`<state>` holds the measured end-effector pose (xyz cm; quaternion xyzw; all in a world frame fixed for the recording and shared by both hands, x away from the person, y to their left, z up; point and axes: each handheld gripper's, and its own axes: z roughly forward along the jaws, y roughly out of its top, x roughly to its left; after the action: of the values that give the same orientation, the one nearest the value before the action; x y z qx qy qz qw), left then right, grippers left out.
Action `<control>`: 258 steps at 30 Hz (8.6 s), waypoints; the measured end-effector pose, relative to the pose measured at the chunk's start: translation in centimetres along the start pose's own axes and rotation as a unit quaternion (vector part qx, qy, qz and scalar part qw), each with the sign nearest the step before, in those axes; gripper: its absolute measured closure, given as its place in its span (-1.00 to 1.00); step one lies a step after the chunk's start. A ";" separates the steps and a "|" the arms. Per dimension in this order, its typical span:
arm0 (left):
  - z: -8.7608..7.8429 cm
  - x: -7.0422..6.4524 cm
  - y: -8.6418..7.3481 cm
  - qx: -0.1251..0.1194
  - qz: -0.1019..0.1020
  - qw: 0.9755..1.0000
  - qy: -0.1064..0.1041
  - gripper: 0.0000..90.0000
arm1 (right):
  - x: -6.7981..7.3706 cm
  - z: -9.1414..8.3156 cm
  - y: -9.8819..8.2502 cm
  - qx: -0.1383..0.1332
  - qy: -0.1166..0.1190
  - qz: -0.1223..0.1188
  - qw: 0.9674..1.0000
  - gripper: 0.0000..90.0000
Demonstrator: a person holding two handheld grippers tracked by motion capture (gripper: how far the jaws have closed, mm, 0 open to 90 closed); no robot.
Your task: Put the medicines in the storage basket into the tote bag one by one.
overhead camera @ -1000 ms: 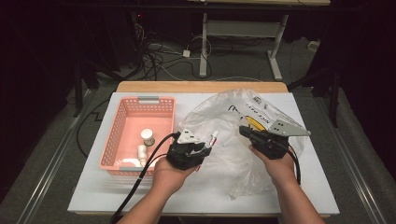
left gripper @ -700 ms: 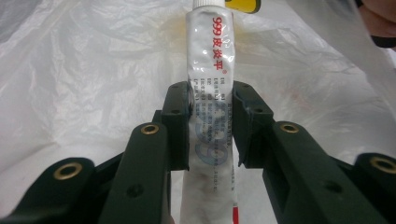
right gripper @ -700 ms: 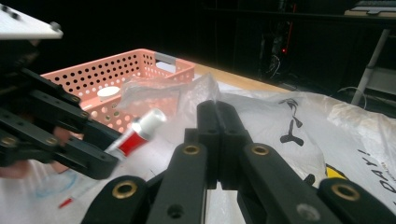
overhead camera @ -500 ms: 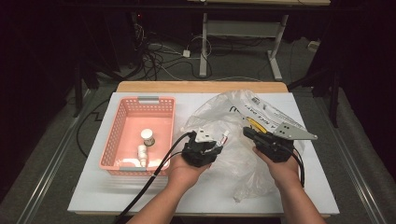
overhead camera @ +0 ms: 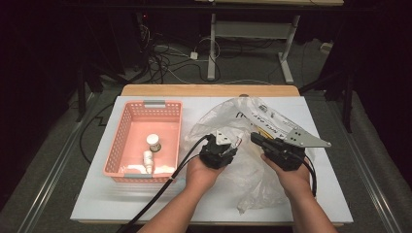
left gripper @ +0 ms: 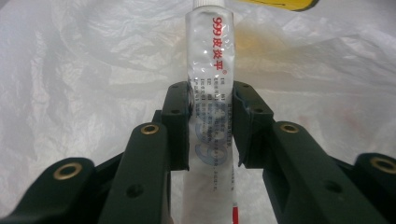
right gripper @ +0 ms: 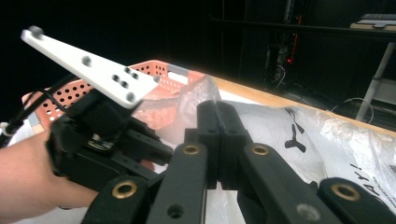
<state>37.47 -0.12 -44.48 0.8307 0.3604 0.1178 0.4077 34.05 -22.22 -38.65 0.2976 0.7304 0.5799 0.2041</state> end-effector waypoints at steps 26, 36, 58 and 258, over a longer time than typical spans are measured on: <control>5.2 0.1 0.3 -0.001 -0.013 1.000 -0.011 0.50 | -0.9 -0.4 -0.2 -0.004 -0.001 0.010 1.000 1.00; 4.1 -0.4 0.5 -0.003 -0.012 1.000 -0.017 0.26 | -1.0 -0.4 -0.3 0.000 -0.002 0.011 1.000 1.00; -0.7 -1.1 -2.6 -0.007 0.000 0.997 -0.075 -0.38 | -1.1 -0.3 -0.9 0.012 -0.011 0.009 1.000 1.00; -12.5 17.8 -5.9 0.093 -0.135 0.980 0.114 0.08 | -0.9 -1.3 -1.0 0.011 -0.009 -0.005 1.000 1.00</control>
<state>41.09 22.04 -42.70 0.7897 0.5227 0.1212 0.2974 33.71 -23.87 -39.32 0.3012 0.7361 0.5683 0.2108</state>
